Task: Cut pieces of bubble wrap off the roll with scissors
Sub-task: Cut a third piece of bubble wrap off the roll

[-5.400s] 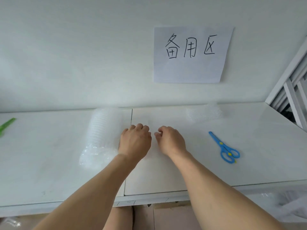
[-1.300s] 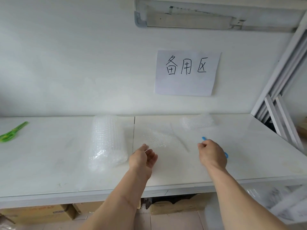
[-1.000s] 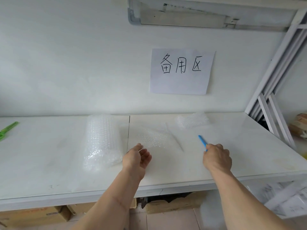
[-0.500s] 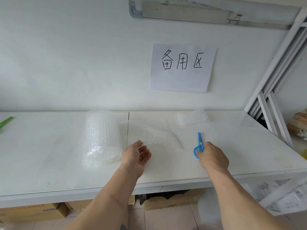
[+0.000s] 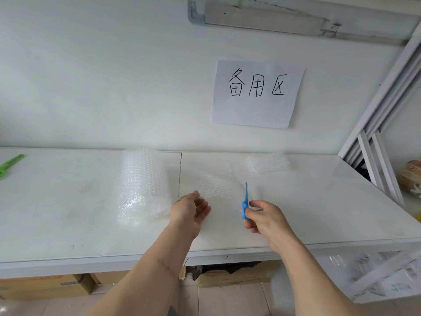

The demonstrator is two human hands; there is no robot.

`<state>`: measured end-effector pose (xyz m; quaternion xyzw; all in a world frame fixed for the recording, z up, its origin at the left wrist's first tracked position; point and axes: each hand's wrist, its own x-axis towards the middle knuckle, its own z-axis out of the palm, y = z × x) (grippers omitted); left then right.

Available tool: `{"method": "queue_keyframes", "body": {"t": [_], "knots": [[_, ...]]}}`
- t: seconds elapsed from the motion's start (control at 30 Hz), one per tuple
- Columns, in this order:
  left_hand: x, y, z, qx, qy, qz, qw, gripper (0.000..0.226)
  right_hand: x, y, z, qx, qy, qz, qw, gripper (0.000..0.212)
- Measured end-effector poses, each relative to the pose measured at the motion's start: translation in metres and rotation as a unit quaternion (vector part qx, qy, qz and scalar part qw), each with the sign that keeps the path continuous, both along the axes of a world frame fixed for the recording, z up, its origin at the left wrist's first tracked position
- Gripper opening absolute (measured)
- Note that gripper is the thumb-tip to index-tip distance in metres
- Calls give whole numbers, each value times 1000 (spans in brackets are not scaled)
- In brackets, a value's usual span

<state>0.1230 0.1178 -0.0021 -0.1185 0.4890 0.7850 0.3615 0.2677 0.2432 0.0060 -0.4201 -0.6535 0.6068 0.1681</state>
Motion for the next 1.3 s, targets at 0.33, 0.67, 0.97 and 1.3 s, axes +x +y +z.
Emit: {"method": "queue_keyframes", "body": {"t": [0.33,0.67,0.97,1.3], "knots": [[-17,7,9,-25,31,17,999,8,5,-29,15,-102,57,106,987,25],[-14,1,6,-31,50,20,998,5,-16,-47,20,-98,11,193,976,67],[-8,-1,5,-22,88,6,996,4,-39,-50,12,-108,38,159,981,58],[-11,3,1,-24,84,31,996,6,-44,-49,5,-124,56,148,980,43]]}}
